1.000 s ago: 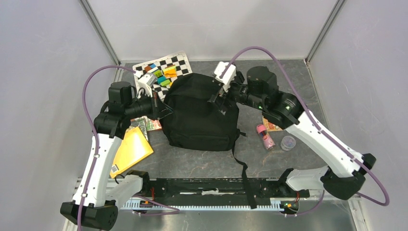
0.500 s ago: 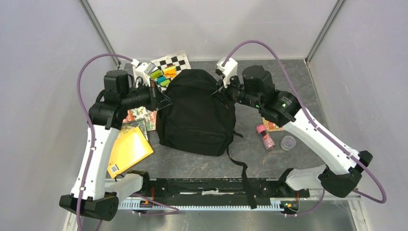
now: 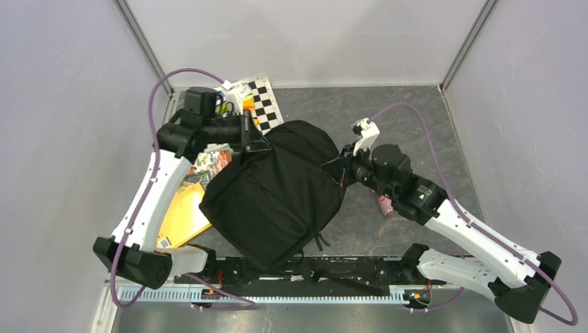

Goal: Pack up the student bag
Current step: Adjust the student bag at the center of the board.

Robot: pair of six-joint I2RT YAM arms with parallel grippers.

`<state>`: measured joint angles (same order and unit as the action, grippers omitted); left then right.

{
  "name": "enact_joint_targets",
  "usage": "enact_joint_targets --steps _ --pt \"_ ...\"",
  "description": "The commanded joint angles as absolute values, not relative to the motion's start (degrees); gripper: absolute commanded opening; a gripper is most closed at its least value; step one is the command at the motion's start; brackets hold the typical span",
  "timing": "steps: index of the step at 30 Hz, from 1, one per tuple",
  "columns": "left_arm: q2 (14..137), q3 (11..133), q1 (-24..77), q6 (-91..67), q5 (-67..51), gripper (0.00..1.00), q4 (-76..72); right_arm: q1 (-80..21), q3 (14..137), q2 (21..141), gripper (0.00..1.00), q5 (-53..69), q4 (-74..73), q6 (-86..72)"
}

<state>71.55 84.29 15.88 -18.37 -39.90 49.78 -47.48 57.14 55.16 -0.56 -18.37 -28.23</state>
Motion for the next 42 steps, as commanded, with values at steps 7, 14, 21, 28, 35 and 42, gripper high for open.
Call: enact_joint_targets --steps 7,14,21,28,35,42 --pt "77.7 80.2 27.79 -13.11 -21.88 0.44 38.79 -47.59 34.04 50.34 0.0 -17.21 -13.29 -41.79" --pt "71.72 75.52 34.97 -8.25 -12.65 1.0 35.46 -47.55 26.36 48.05 0.05 -26.76 -12.47 -42.58" --pt "61.67 61.33 41.7 -11.9 -14.73 1.0 28.08 -47.52 28.43 55.65 0.25 -25.16 -6.56 -35.71" --pt "52.87 48.1 48.18 -19.9 -14.26 1.0 22.29 -47.48 36.61 59.82 0.93 -28.27 -11.93 -26.08" --pt "52.05 43.9 58.96 -22.8 -6.91 1.0 21.96 -47.46 38.82 54.26 0.98 -20.91 -23.34 -21.94" --pt "58.27 47.72 75.63 -21.09 14.17 0.99 25.21 -47.42 33.8 46.67 0.98 -2.78 -29.48 -23.31"
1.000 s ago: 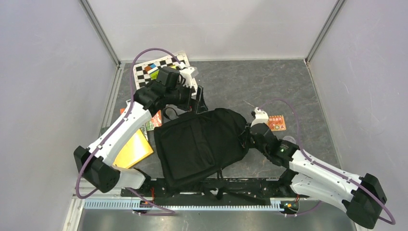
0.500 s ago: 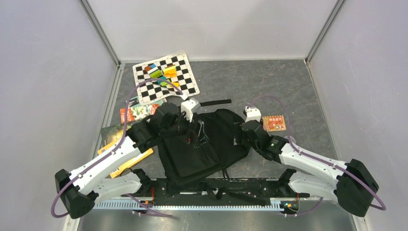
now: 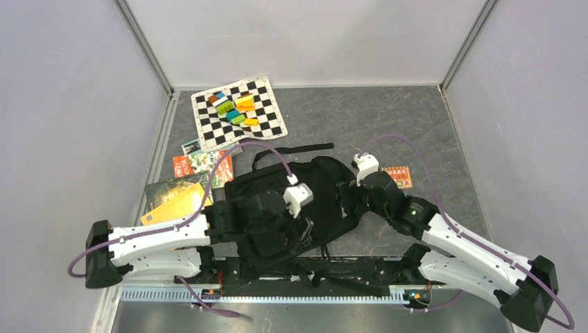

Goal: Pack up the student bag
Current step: Adjust the student bag at the center of the board.

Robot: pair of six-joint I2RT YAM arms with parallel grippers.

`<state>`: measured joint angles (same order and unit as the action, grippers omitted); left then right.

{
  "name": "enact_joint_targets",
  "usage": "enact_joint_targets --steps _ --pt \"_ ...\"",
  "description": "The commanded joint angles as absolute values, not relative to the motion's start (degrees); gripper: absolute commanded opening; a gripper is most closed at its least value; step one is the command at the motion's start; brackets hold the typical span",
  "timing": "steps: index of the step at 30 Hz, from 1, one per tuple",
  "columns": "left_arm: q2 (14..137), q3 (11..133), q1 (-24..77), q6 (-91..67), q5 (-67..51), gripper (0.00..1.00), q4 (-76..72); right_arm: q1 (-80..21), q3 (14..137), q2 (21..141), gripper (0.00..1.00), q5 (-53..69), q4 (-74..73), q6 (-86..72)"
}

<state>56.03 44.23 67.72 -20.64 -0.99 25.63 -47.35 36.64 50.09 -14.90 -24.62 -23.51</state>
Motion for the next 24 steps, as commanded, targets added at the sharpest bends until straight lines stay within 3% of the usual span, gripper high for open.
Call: enact_joint_targets --steps 1,8,13,24 --pt "58.98 48.23 78.08 -20.79 16.66 0.99 25.21 -47.46 32.78 45.62 0.98 -0.38 -29.78 -23.95" --pt "68.09 51.95 92.85 -21.88 35.86 1.0 31.46 -47.47 26.96 39.07 0.96 5.26 -33.02 -27.14" --pt "74.74 54.52 97.89 -27.84 46.21 1.0 37.56 -47.51 26.5 37.75 0.95 6.83 -34.16 -27.97" --pt "76.69 50.35 98.79 -33.49 47.81 1.0 37.65 -48.53 19.45 31.82 0.9 16.13 -27.36 -34.3"
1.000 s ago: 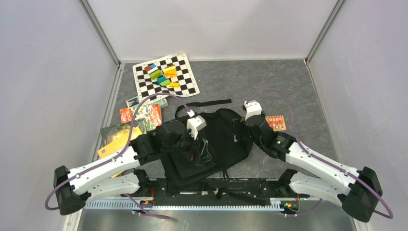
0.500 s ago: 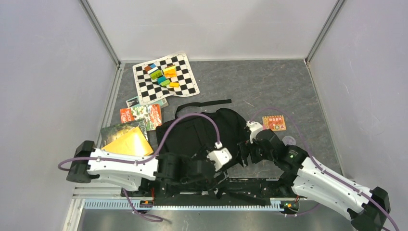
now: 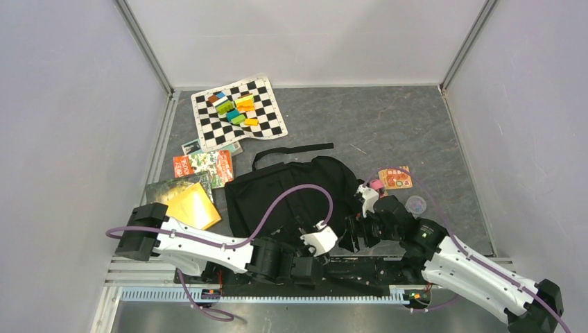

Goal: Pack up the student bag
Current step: Adjust the student bag at the center of the board.

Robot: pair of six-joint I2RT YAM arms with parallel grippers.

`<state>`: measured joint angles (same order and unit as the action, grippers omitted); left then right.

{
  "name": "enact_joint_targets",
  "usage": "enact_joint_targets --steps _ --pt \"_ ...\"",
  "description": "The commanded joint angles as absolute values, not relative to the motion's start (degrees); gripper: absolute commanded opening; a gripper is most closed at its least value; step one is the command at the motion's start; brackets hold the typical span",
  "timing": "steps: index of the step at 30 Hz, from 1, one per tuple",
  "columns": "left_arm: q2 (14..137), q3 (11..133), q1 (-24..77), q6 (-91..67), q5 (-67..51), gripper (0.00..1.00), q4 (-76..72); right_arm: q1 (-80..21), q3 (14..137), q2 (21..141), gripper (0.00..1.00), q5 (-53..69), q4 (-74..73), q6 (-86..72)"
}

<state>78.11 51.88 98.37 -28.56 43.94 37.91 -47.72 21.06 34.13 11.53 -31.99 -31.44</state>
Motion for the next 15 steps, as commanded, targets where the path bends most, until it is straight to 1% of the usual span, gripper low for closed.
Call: enact_joint_targets --steps 1,4,6,9,12,15 --pt "76.05 50.07 98.79 -33.29 46.82 1.0 37.06 -48.66 19.4 31.75 0.89 16.06 -27.78 -33.98" --pt "73.7 47.42 98.84 -30.99 41.16 1.0 31.43 -49.02 19.62 31.82 0.89 16.28 -28.3 -33.48" --pt "73.13 45.48 98.83 -31.32 39.4 1.0 28.24 -49.69 19.04 31.92 0.88 17.18 -26.4 -34.17" --pt "74.13 44.65 98.8 -32.28 39.85 1.0 27.78 -51.97 16.84 32.13 0.86 18.02 -21.05 -36.76" --pt "75.08 44.01 98.79 -33.31 41.58 1.0 27.8 -55.44 14.04 32.97 0.81 17.48 -15.44 -40.25" --pt "75.86 43.9 98.8 -33.97 42.71 1.0 28.79 -60.28 13.13 35.02 0.76 14.14 -12.51 -42.13"
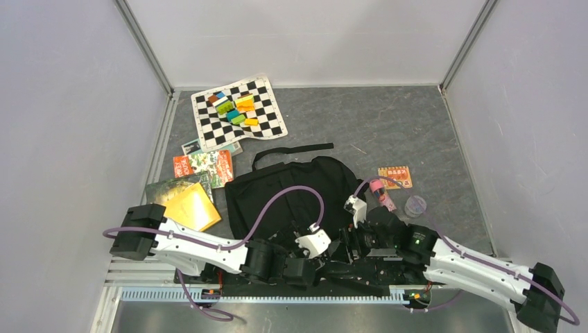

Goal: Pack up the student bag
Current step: Adjust the student bag at the center of the board, then unzip the student bag at the center of the board.

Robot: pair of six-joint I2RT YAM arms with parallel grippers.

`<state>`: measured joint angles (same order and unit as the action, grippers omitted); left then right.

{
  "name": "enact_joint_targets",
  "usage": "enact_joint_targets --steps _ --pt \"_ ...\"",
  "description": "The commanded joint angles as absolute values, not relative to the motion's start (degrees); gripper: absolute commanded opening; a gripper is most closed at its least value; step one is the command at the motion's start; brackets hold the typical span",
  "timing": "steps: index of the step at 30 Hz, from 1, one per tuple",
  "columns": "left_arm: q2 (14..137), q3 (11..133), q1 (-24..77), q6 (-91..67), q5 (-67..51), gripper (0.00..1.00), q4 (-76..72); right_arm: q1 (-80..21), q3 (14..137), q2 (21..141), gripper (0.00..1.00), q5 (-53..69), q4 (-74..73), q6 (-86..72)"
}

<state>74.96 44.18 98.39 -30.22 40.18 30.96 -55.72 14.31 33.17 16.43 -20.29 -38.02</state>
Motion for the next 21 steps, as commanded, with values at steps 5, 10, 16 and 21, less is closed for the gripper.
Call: enact_joint_targets --steps 5,10,16,21 --pt "78.27 45.29 98.83 -35.88 45.42 0.97 32.38 -64.65 13.23 38.85 0.69 9.03 -11.92 -42.28" --pt "79.05 45.59 98.81 -36.59 45.61 0.81 32.37 -66.21 11.98 39.8 0.6 6.66 -8.39 -41.94" --pt "80.31 46.25 98.79 -37.96 46.05 0.67 33.22 -67.9 11.51 41.22 0.55 3.67 -7.24 -40.1" --pt "80.65 46.67 98.8 -38.14 46.05 0.57 33.22 -69.01 11.03 42.4 0.51 2.75 -3.83 -39.72"
